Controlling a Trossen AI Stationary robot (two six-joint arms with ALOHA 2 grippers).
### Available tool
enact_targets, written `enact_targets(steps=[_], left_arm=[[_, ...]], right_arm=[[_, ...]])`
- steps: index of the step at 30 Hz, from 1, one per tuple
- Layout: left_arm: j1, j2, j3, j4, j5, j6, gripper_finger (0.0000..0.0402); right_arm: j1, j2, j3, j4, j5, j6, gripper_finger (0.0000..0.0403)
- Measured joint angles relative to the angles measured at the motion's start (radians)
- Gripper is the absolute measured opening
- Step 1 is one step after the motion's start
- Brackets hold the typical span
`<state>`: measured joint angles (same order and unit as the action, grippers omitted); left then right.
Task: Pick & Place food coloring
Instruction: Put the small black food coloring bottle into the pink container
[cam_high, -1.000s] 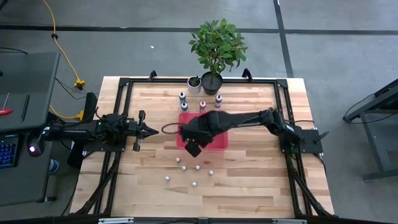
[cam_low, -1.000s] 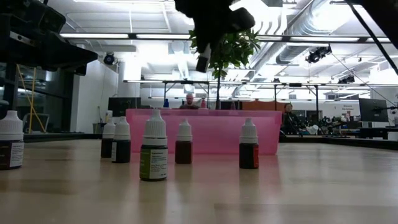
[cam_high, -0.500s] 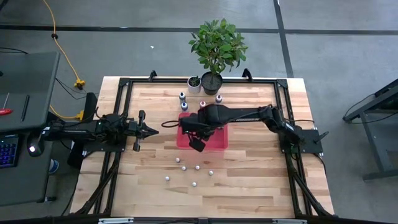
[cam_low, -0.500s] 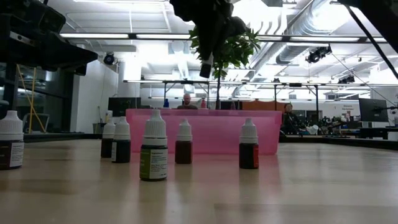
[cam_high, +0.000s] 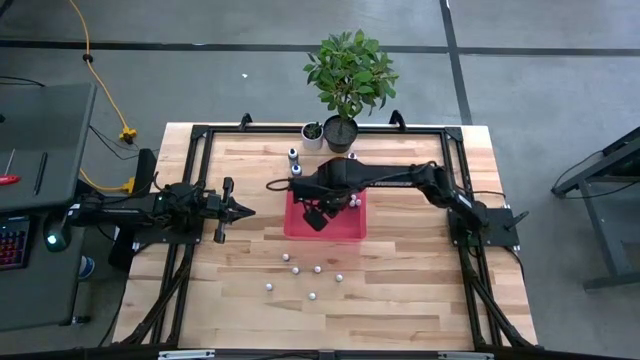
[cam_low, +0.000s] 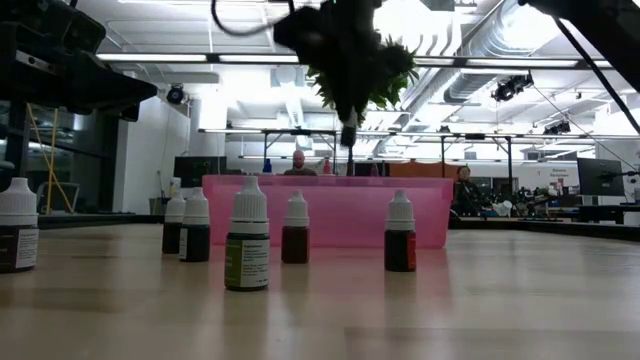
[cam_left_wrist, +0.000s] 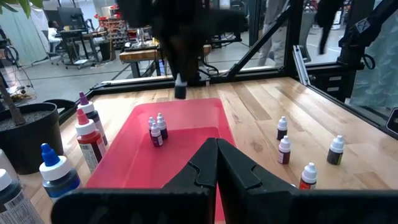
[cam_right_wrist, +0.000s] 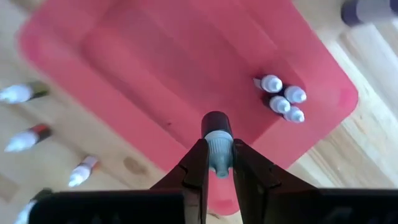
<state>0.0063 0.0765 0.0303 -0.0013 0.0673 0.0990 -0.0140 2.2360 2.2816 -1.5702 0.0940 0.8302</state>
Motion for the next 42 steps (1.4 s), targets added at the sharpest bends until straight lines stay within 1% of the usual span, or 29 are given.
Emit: enact_targets(steps=[4, 6, 11, 15, 21, 27, 31, 35, 38, 42], left_arm=[[0.000, 0.000, 0.000, 0.000, 0.000, 0.000, 0.0000], [0.000, 0.000, 0.000, 0.000, 0.000, 0.000, 0.0000], [0.000, 0.000, 0.000, 0.000, 0.000, 0.000, 0.0000], [0.000, 0.000, 0.000, 0.000, 0.000, 0.000, 0.0000], [0.000, 0.000, 0.000, 0.000, 0.000, 0.000, 0.0000], [0.000, 0.000, 0.000, 0.000, 0.000, 0.000, 0.0000], [0.000, 0.000, 0.000, 0.000, 0.000, 0.000, 0.0000], [0.000, 0.000, 0.000, 0.000, 0.000, 0.000, 0.0000], [0.000, 0.000, 0.000, 0.000, 0.000, 0.000, 0.0000], [0.000, 0.000, 0.000, 0.000, 0.000, 0.000, 0.0000]], right_arm=[[-0.034, 0.000, -0.081, 0.002, -0.013, 0.036, 0.0042], [-0.051, 0.000, -0.122, 0.030, -0.030, 0.044, 0.0042], [-0.080, 0.000, -0.195, 0.168, -0.074, 0.068, 0.0047], [-0.095, 0.000, -0.221, 0.257, -0.073, 0.091, 0.0042], [-0.131, 0.000, -0.271, 0.288, -0.072, 0.114, 0.0048], [-0.165, 0.002, -0.271, 0.297, -0.053, 0.131, 0.0042], [-0.179, 0.002, -0.272, 0.277, -0.051, 0.131, 0.0050], [-0.187, 0.004, -0.311, 0.272, -0.050, 0.132, 0.0047], [-0.189, 0.004, -0.350, 0.292, -0.078, 0.130, 0.0045], [-0.189, 0.005, -0.380, 0.320, -0.081, 0.134, 0.0052]])
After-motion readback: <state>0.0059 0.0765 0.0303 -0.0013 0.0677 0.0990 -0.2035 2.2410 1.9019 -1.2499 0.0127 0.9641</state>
